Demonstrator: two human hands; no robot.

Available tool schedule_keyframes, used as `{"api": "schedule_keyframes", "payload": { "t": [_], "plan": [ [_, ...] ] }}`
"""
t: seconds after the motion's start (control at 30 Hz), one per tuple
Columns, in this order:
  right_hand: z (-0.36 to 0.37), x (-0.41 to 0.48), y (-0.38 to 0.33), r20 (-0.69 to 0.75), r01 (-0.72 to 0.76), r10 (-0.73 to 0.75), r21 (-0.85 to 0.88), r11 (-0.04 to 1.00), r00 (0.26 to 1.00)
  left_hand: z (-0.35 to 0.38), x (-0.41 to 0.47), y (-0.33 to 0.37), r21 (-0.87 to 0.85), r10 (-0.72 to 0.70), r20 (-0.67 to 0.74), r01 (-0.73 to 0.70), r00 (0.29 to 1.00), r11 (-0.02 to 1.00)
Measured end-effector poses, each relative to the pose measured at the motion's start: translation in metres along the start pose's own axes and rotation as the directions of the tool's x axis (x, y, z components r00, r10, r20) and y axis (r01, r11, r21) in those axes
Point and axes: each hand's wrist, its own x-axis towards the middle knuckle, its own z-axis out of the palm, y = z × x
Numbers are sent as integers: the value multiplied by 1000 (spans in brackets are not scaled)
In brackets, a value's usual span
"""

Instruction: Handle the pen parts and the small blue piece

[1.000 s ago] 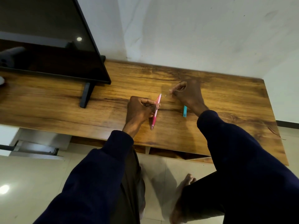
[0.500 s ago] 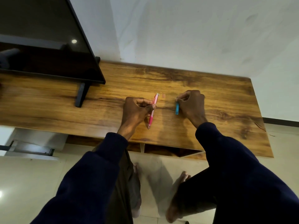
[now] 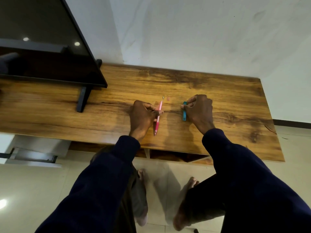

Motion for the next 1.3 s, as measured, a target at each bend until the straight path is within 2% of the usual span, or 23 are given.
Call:
{"api": "schedule_keyframes", "payload": {
  "t": [0.23,0.53,0.83,0.93,1.03,1.17,1.3],
  "plan": [
    [2,-11,-2,-19,42,-43,-55,998,999,2,1,-2,86,50,-15,-49,999,995],
    [9,-22,-9,-52,75,-77,-33,997,996,4,3,-6,83,80,-87,-73,993,994],
    [10,-27,-12,-19,91,-89,106,990,996,-2,-4,-2,-109,-8,-127,-6,992,994],
    [5,-24,-9,-5,92,-92,177,980,996,1,-10,3,-134,3,-81,-14,997,991],
    [-3,-21,-5,70,37,-60,297,954,996,5,-17,7,-149,35,-8,-36,999,988],
    [-15,-27,-4,194,-40,-92,584,811,977,11,-23,14,-131,63,89,-51,994,990],
    [-23,-31,-11,181,-20,-139,674,739,974,15,-28,20,-154,95,147,-72,985,985]
  ]
}}
